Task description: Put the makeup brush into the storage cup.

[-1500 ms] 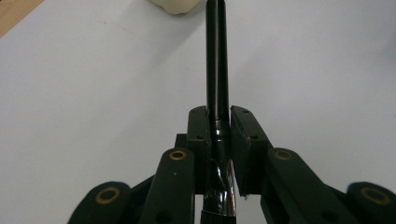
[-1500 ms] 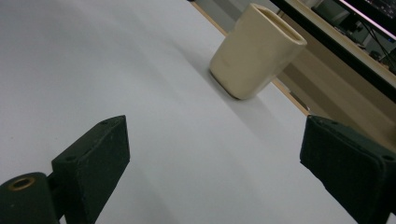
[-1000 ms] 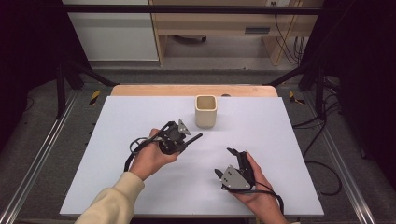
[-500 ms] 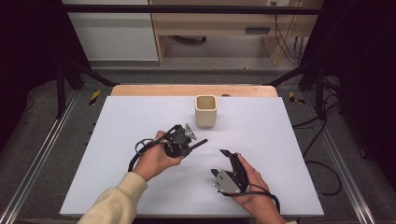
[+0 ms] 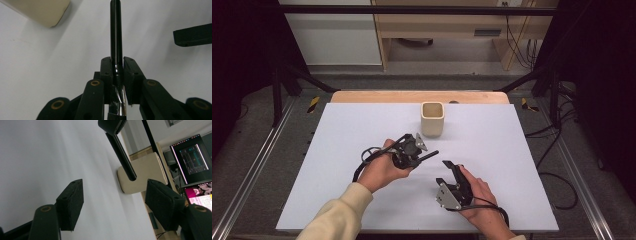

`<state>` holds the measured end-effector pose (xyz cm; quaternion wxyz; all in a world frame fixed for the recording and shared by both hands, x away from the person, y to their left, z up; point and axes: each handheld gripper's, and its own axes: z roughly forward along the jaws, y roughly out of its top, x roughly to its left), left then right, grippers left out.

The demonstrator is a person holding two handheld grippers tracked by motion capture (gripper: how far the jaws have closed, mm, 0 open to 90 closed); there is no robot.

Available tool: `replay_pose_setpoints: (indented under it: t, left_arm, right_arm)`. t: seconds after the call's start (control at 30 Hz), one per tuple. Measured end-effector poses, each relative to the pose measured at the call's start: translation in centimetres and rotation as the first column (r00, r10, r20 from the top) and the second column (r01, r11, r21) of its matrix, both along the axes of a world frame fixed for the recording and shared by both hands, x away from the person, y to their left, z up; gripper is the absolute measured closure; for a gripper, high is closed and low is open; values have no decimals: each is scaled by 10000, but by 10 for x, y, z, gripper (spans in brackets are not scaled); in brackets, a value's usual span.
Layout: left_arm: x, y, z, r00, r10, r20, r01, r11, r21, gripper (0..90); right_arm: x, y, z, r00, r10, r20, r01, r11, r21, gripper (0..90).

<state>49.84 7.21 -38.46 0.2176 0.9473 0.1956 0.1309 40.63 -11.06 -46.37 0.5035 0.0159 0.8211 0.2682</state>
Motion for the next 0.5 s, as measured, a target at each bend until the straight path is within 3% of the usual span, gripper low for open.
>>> replay_pose_setpoints:
  t: [0.2, 0.4, 0.5]
  left_arm:
    - [2, -2, 4, 10000, -77, 39, 78, 9999, -95, 780]
    - [3, -7, 5, 9999, -165, -51, 165, 9998, -102, 780]
    - [3, -10, 6, 9993, -351, -92, 352, 9994, 22, 780]
  right_arm:
    - [3, 2, 0, 9999, -39, 124, 40, 9999, -96, 351]
    - [8, 6, 3, 9985, 107, 535, -86, 9992, -386, 390]
    - [9, 7, 2, 9988, 37, 494, -16, 9991, -425, 396]
